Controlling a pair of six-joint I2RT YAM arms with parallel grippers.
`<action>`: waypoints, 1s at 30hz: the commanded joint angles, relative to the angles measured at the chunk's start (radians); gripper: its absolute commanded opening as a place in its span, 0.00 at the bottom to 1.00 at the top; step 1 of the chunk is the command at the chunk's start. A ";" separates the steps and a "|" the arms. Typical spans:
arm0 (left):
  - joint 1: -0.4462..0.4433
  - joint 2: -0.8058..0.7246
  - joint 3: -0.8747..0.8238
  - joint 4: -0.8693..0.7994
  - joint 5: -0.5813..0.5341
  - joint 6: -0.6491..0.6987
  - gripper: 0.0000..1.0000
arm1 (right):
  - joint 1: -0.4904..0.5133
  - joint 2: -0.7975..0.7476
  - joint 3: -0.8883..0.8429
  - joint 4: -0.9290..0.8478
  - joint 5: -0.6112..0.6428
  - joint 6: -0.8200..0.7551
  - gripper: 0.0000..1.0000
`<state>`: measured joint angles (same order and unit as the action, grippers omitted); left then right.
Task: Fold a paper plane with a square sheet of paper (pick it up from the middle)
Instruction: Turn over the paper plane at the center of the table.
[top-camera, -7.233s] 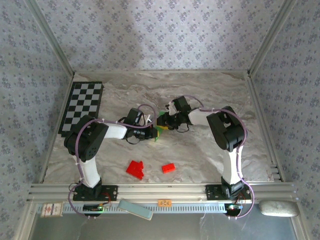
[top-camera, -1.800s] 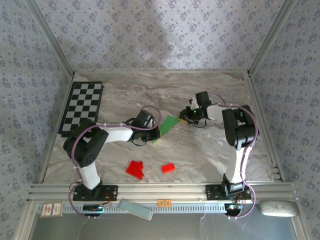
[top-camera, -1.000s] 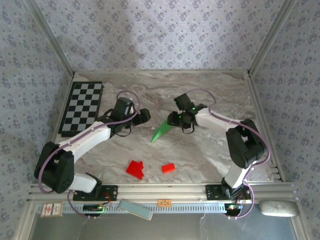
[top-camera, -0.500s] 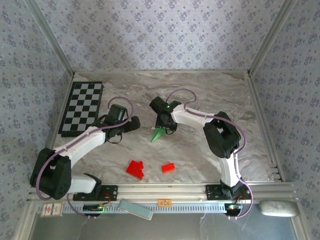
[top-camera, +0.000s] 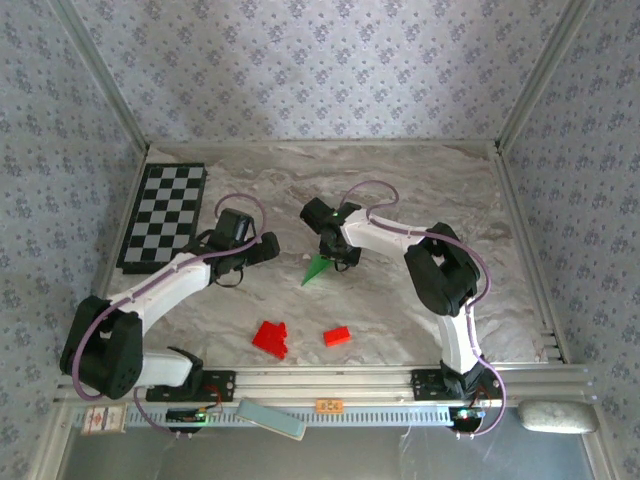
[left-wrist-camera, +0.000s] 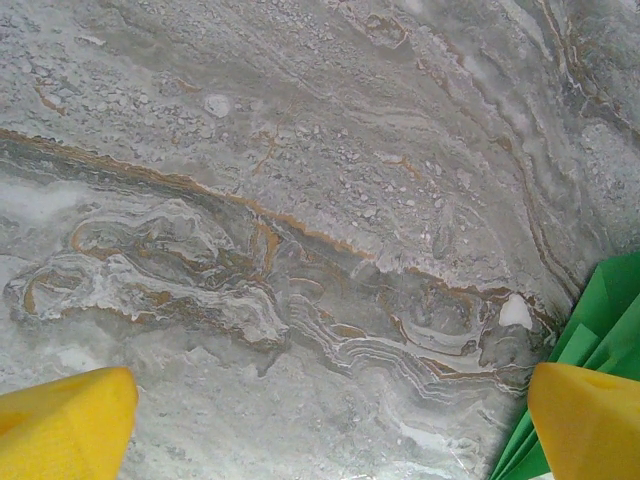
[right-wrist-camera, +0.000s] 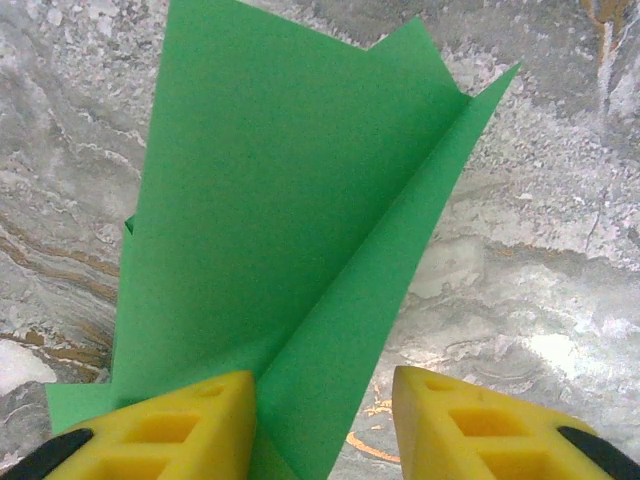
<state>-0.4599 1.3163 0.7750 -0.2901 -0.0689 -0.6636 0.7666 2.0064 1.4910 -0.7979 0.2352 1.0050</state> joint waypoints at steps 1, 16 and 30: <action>0.006 0.002 -0.007 -0.014 -0.020 -0.009 1.00 | -0.002 -0.015 -0.009 -0.024 0.003 0.026 0.39; 0.032 0.003 -0.015 -0.006 -0.007 -0.049 1.00 | -0.014 -0.119 -0.059 0.060 0.075 -0.058 0.03; 0.157 -0.091 -0.148 0.249 0.192 -0.183 1.00 | -0.079 -0.233 -0.075 0.371 -0.318 -0.541 0.00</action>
<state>-0.3180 1.2671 0.6331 -0.1204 0.0731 -0.7952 0.6975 1.7779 1.4094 -0.4911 0.0612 0.6003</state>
